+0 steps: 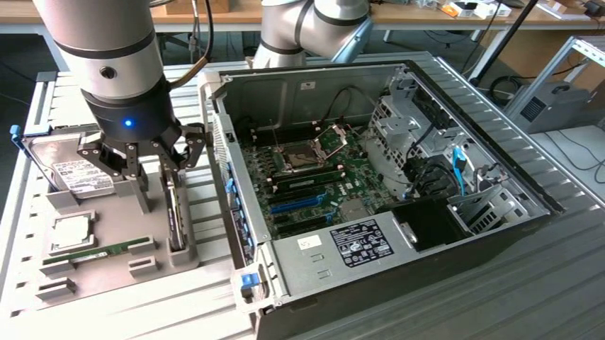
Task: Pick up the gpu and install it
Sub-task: 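Pick up the gpu and move the gpu toward the slot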
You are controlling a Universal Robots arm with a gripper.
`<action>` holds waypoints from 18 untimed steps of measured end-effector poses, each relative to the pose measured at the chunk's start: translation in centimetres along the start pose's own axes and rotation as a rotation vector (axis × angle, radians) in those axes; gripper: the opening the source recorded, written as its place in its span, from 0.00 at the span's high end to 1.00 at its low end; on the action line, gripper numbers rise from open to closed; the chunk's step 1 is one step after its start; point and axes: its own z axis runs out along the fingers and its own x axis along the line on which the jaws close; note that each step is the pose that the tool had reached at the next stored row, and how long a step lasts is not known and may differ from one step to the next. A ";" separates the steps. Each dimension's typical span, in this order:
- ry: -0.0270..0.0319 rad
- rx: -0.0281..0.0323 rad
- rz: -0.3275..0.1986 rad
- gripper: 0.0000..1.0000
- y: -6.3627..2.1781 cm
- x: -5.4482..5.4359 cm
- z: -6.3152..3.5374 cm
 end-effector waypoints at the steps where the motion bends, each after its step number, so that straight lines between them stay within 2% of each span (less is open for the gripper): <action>1: 0.0000 0.0000 0.000 0.52 0.00 0.0 0.00; 5: -0.0003 -0.0003 0.000 0.52 -0.01 0.0 0.16; 11: 0.0000 -0.0001 0.000 0.52 -0.04 0.0 1.02; 18: 0.0001 0.0000 0.000 0.52 -0.05 0.0 1.14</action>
